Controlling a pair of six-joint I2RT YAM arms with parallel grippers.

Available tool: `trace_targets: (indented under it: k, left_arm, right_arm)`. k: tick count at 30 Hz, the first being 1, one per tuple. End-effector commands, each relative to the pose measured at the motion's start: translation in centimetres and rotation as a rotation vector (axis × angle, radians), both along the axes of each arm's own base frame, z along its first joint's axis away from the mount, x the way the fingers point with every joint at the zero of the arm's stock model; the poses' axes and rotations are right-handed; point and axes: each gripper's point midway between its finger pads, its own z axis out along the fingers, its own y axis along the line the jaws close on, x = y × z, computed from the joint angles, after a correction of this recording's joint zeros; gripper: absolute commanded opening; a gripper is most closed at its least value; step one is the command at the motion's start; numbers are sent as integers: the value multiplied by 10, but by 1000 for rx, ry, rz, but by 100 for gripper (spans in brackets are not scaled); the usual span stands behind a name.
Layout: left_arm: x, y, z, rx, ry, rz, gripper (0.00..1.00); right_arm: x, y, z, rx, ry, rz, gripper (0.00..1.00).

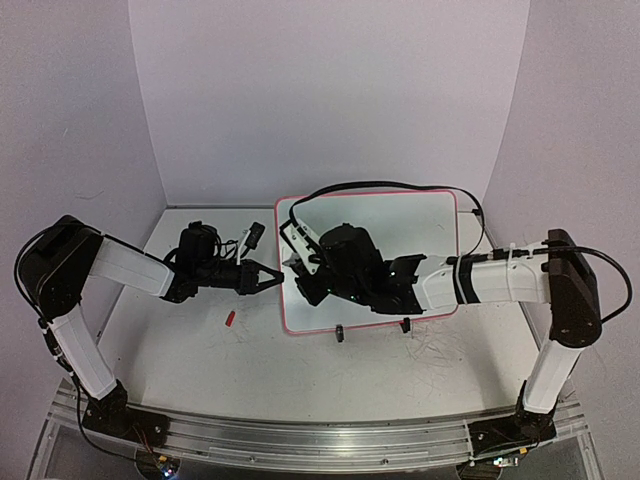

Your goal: Write a sentence on the whiteboard

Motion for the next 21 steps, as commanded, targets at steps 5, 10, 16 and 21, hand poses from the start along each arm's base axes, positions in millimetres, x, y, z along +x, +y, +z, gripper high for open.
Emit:
trace_targets:
  k: [5, 10, 16, 21]
  left_arm:
    - [2, -4, 22, -29, -82, -18, 0]
    - [2, -5, 23, -30, -82, -19, 0]
    - [1, -5, 23, -30, -80, -22, 0]
    - [1, -5, 23, -32, -80, -22, 0]
  right_arm:
    - [-8, -1, 57, 129, -43, 20, 0]
    - [-2, -6, 65, 140, -74, -9, 0]
    - [5, -5, 62, 127, -87, -32, 0]
    - [9, -3, 61, 117, -96, -42, 0]
